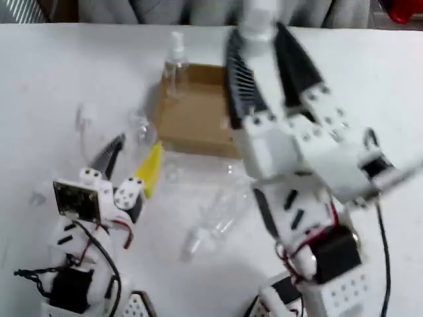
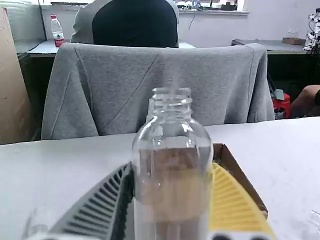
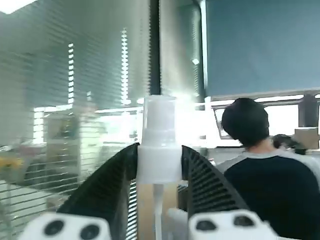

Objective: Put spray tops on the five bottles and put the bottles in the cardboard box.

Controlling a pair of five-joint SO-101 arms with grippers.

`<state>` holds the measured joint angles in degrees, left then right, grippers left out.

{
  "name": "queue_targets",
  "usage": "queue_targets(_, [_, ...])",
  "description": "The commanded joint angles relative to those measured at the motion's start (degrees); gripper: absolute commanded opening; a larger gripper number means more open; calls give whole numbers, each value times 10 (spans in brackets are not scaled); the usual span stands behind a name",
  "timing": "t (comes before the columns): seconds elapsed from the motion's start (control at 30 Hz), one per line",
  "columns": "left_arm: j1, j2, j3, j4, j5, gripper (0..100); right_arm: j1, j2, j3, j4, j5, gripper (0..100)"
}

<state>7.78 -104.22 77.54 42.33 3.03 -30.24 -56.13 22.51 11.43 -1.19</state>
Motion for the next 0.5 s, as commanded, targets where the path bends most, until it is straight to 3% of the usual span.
queue_targets(0.0, [7,-3,25,-62,8,54,-49,53,-69,-11,2,15])
queue_targets(0.13, [7,-3,90,-143,6,54,-83,106,-91,-14,2,15])
queue_targets(0.27, [7,-3,147,-221,-46,54,-90,151,-92,-22,2,15])
queue_targets(0.47, [7,-3,164,-237,-51,53,-88,221,-92,-90,2,15])
